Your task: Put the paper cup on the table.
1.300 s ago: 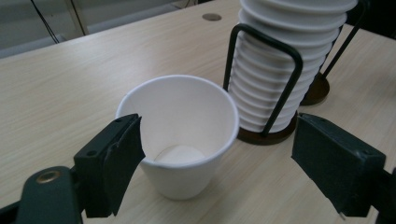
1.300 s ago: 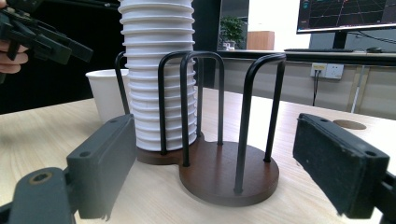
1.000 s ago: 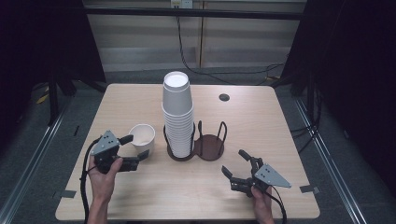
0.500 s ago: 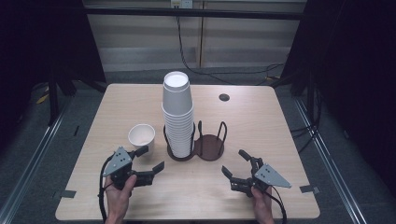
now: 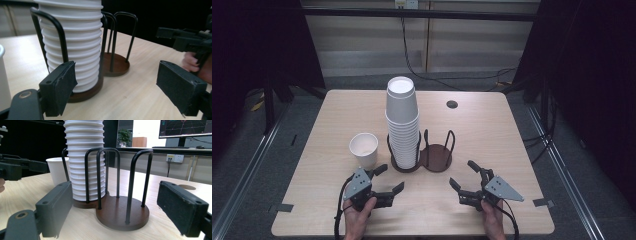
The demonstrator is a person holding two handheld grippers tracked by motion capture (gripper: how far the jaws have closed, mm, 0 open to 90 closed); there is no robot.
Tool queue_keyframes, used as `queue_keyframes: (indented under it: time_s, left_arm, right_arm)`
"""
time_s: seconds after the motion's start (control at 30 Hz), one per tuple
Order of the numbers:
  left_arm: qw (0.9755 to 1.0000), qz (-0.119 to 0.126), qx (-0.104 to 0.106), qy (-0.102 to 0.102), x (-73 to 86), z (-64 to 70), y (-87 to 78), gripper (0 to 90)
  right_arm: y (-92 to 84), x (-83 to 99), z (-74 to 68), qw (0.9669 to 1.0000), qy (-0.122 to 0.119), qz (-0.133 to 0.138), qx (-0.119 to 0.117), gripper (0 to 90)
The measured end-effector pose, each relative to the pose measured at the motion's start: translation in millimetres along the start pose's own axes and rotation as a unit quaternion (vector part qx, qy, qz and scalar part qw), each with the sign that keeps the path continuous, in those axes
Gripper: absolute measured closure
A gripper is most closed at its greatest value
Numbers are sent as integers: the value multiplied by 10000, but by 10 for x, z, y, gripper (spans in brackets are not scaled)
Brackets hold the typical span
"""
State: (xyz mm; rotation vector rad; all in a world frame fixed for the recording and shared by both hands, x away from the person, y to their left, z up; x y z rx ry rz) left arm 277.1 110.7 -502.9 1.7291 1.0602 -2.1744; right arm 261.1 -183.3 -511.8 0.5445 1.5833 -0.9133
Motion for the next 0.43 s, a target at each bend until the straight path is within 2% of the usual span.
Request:
queue_keyframes:
  time_s: [0.07, 0.1, 0.13, 0.23, 0.27, 0.3, 0.37, 0.4, 0.43]
  left_arm:
    - [9999, 20, 11, -139, 47, 25, 29, 158]
    - [9999, 75, -25, -72, 64, 21, 19, 158]
    - [9998, 140, -8, -104, 78, 31, 17, 158]
    - [9993, 304, -136, -176, 112, 26, -15, 158]
    - [9993, 322, -182, -106, 111, 18, -22, 158]
    - [9992, 345, -166, -133, 114, 37, -22, 158]
    - [9992, 372, -174, -1, 119, 57, -32, 157]
    - [9987, 446, -224, 50, 121, 76, -39, 156]
    - [9974, 619, -311, 188, 125, 103, -57, 157]
  right_arm:
    - [1, 0, 0, 10000, 3, -5, 0, 129]
    - [0, 0, 0, 10000, 1, -4, 1, 129]
    - [0, 0, 0, 10000, -2, -1, -1, 128]
    - [1, 0, 1, 10000, 1, -7, -2, 129]
    - [1, 1, 0, 10000, 11, -13, -1, 129]
    - [1, 1, 0, 10000, 12, -15, 1, 129]
    - [2, 1, 1, 10000, 16, -17, 1, 129]
    - [2, 1, 2, 10000, 20, -22, 23, 129]
    - [5, 1, 3, 10000, 21, -39, 39, 129]
Point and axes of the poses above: each handheld gripper's, and its own axes: y roughly forward along the jaws, x roughly out of its underside, z roughly to its right, the point moved 5 cm from there along y, roughly forward along the jaws, and after that the axes turned 15 degrees about -z, right-handed, at the moved point
